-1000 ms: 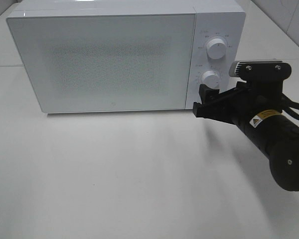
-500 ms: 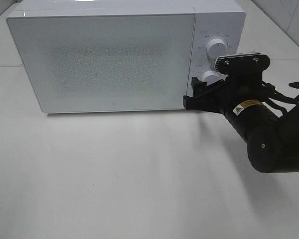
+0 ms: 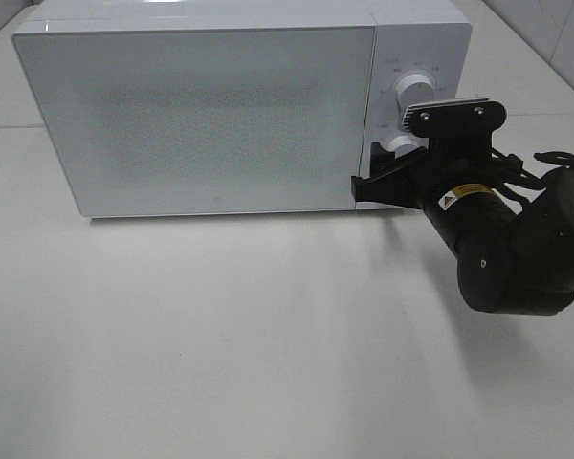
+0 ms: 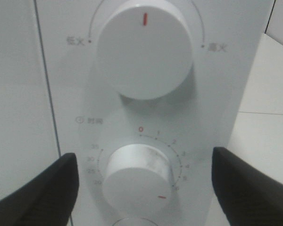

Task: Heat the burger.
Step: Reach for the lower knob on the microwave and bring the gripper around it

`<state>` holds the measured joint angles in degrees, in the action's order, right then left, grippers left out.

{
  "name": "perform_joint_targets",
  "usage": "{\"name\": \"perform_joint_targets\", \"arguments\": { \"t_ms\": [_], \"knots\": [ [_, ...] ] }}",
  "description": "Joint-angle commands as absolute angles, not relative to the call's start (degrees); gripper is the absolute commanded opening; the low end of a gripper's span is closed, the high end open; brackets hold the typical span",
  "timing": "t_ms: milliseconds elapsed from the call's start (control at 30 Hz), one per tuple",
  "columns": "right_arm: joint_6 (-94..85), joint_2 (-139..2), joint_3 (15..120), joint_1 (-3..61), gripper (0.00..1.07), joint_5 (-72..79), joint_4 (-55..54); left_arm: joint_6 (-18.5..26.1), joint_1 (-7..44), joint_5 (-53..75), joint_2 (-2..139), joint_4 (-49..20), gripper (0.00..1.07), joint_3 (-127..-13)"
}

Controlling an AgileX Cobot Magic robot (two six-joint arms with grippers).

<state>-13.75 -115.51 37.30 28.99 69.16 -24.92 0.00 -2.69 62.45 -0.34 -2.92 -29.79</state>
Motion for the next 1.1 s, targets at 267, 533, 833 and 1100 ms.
{"name": "perform_joint_targets", "arguments": {
  "t_ms": [267, 533, 833, 1100],
  "knots": [
    [-11.8, -115.39, 37.82, 28.59, 0.76, 76.95, -24.18, 0.0, -2.81, 61.42, -1.2, -2.75, 1.01, -29.56],
    [-11.06, -115.91, 37.87, 28.59, 0.76, 76.49, -23.03, 0.0, -2.81, 61.42, -1.2, -2.75, 1.01, -29.56],
    [-10.66, -117.23, 38.73, 28.65, 0.76, 77.06, -23.09, 0.0, -2.81, 61.42, -1.2, -2.75, 1.01, -29.56],
    [-10.37, -117.23, 39.3, 28.65, 0.76, 76.95, -23.09, 0.0, -2.81, 61.42, -1.2, -2.75, 1.01, -29.56]
  ]
}}
